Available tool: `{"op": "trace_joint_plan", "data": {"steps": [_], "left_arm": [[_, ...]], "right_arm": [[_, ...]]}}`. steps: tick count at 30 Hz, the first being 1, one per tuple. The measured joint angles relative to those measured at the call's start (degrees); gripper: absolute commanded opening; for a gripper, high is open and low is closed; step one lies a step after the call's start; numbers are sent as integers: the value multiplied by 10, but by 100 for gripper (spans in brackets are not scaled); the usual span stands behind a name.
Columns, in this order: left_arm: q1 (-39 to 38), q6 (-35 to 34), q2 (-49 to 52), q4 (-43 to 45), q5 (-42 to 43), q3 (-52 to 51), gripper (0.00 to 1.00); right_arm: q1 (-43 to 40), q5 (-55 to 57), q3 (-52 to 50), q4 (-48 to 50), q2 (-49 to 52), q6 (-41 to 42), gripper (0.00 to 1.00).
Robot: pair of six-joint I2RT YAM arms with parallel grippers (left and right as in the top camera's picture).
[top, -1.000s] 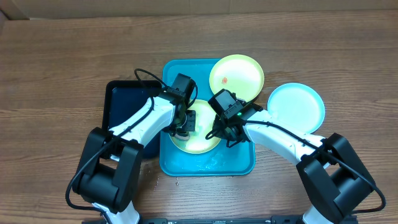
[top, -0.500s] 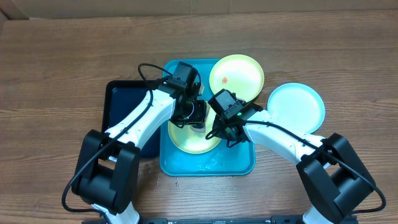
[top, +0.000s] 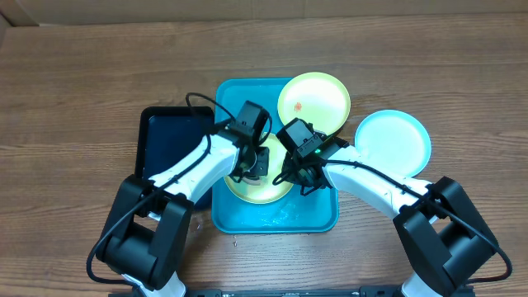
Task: Clean dirty plates on tray and stack at the side
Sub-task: 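Scrub the yellow plate surface with the sponge in the left gripper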
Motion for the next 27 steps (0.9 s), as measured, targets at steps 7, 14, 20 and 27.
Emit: {"op": "trace_joint_plan", "data": {"steps": [7, 14, 20, 27], "left_arm": [[1, -11, 0, 52, 92, -10, 4], [10, -12, -3, -23, 145, 58, 4], [48, -10, -57, -67, 116, 124, 4], [50, 2, -78, -109, 66, 118, 4]], "right_arm": [[0, 0, 0, 0, 0, 0, 4], [0, 0, 0, 0, 0, 0, 5], [0, 0, -3, -3, 0, 1, 16], [0, 0, -3, -5, 0, 1, 35]]}}
